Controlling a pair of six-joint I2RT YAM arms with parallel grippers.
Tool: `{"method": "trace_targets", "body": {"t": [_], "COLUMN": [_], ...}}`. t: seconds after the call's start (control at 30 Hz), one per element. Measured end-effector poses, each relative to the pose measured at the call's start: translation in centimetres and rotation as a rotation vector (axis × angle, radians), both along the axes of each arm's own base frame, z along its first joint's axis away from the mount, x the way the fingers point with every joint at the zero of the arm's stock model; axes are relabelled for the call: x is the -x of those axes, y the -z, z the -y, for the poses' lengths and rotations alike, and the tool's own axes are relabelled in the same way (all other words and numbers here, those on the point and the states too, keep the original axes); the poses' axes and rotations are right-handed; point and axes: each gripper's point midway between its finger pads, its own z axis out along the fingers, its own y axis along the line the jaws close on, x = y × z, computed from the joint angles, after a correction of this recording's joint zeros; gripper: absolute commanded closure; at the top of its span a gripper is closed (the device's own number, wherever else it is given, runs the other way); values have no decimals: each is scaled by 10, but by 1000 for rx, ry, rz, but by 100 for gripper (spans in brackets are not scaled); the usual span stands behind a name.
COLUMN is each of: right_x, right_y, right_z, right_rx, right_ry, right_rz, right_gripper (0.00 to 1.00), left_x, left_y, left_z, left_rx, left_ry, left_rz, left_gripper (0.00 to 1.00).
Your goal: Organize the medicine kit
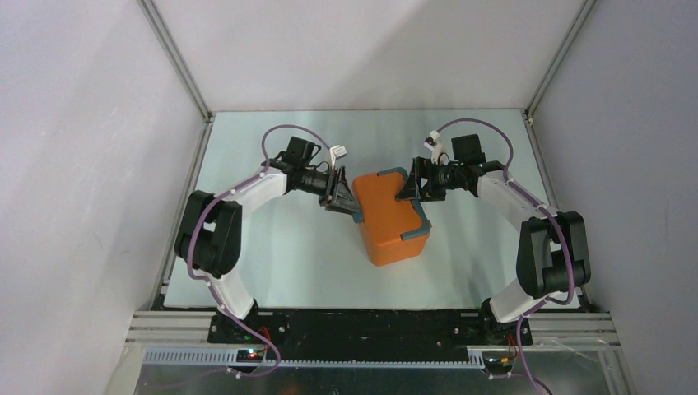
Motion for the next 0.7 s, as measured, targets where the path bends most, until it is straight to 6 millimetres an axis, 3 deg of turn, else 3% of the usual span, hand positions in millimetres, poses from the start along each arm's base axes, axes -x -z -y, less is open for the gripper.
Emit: {"method": "trace_targets", "body": {"t": [0.53,0.7], "right_x": [0,0], "right_y": [0,0], "right_z": [0,0], "right_rx": [1,2], "right_ry": [-2,-5], "right_rz": [5,8], "right_gripper": [16,15], "left_x": [1,1], "left_y": [17,18], "left_z": [-4,-2], "left_rx": [-45,-19], "left_ry": [8,32], "left_rz": [-31,-23], "left_gripper": [57,52]}}
